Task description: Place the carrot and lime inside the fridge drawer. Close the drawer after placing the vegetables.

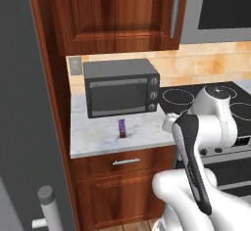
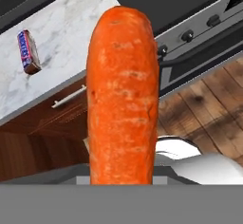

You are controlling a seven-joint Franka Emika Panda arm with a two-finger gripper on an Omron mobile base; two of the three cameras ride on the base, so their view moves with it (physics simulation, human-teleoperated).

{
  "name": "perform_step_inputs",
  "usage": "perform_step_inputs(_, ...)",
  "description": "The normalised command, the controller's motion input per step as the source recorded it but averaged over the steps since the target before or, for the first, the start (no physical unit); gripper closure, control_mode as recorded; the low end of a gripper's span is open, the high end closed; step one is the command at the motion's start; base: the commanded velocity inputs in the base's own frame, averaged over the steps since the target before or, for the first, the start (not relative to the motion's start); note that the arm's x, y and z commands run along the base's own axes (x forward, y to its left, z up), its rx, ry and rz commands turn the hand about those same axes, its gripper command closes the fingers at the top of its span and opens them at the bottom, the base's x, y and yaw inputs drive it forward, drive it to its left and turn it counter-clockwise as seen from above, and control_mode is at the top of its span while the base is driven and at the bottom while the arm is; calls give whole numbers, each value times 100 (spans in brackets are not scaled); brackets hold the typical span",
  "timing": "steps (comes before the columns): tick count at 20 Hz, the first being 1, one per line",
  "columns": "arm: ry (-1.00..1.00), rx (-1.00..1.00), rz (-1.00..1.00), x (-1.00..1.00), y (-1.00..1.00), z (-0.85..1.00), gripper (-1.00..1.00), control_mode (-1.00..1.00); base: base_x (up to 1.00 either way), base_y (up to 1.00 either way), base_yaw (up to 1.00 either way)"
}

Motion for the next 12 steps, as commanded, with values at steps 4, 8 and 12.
perform_step_inputs(4,-1,0,0,-17,0,-4,100,100,-75,0,0)
perform_step_inputs(8,0,0,0,0,0,0,100,100,-100,0,0)
perform_step_inputs(12,0,0,0,0,0,0,100,100,-100,0,1)
